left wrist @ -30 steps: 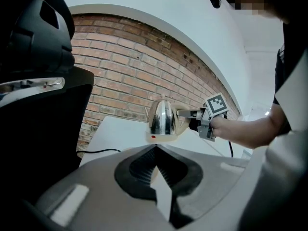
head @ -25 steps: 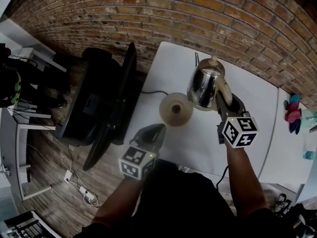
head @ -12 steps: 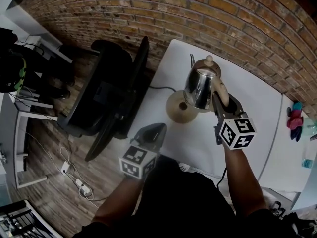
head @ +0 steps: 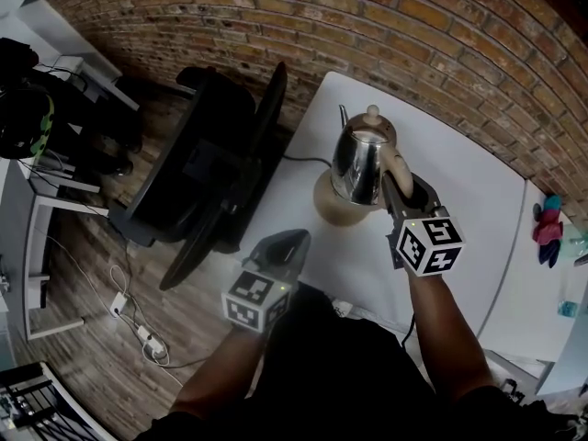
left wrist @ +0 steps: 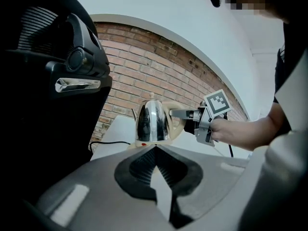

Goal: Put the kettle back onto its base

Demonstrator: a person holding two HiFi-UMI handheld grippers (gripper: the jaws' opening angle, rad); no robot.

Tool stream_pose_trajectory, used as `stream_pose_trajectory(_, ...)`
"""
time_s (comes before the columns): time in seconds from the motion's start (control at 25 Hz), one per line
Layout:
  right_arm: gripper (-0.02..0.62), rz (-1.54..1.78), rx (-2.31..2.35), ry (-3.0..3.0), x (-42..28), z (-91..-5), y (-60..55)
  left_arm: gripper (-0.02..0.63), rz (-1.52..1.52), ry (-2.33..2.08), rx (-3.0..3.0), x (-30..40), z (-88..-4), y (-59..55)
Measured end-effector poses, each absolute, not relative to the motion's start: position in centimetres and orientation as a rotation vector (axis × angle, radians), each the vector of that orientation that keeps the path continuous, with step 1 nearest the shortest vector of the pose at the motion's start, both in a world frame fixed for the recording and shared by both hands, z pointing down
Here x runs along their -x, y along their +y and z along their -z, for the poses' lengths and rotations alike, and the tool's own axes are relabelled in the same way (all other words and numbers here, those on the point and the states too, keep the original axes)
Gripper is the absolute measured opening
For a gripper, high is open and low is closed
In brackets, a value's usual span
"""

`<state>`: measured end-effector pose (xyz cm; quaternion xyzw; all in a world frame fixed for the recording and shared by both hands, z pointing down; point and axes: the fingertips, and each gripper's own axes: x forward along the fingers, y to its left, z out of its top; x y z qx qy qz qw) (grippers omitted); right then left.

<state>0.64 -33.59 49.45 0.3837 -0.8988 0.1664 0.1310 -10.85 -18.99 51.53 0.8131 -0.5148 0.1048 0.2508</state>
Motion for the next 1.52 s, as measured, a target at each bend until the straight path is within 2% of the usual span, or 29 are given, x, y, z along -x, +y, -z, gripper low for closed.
stream_pose_trajectory(0.68,0.107,-0.486,-1.094,-2.585,0.1,-50.7,-32.3,0.000,-0.285,-1.442,-2.253,9.9,-49.1,-15.3)
stream_pose_trajectory(1.08,0.104,-0.629,-1.054,-2.501,-1.2,-53.3,-30.4,0.002,-0.294,-1.469,-2.250,8.1,-47.8,-10.6)
stream_pose_trajectory(1.52,0.106,-0.397,-1.076,-2.505,-0.9,-53.6,-27.8,0.002,-0.297,-1.534,-2.272,7.2,-46.4,-7.7)
